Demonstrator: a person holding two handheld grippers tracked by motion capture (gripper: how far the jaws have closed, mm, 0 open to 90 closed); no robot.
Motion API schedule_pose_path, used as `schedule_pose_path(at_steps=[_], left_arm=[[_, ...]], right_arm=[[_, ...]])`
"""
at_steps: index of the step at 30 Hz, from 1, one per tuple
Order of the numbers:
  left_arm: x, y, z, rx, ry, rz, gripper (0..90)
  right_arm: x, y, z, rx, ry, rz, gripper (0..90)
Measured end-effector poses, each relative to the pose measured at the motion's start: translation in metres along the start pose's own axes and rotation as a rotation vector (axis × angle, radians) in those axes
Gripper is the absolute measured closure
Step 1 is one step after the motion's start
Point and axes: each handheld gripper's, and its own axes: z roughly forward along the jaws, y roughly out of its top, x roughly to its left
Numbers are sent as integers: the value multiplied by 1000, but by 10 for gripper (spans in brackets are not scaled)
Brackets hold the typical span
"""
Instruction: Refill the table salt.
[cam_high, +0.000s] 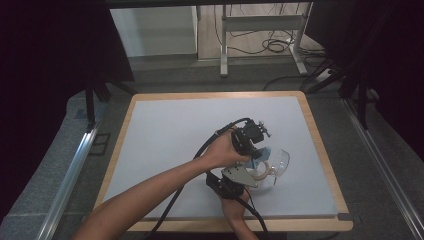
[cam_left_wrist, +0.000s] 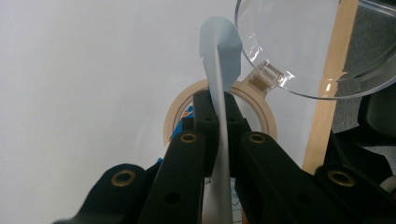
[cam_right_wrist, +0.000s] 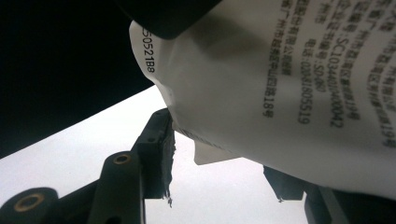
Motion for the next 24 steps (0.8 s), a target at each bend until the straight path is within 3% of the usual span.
schedule_pose_path(at_steps=[24], left_arm=[[0,0,1,-2,-1,-1,900]], right_arm=[[0,0,0,1,1,9,496]])
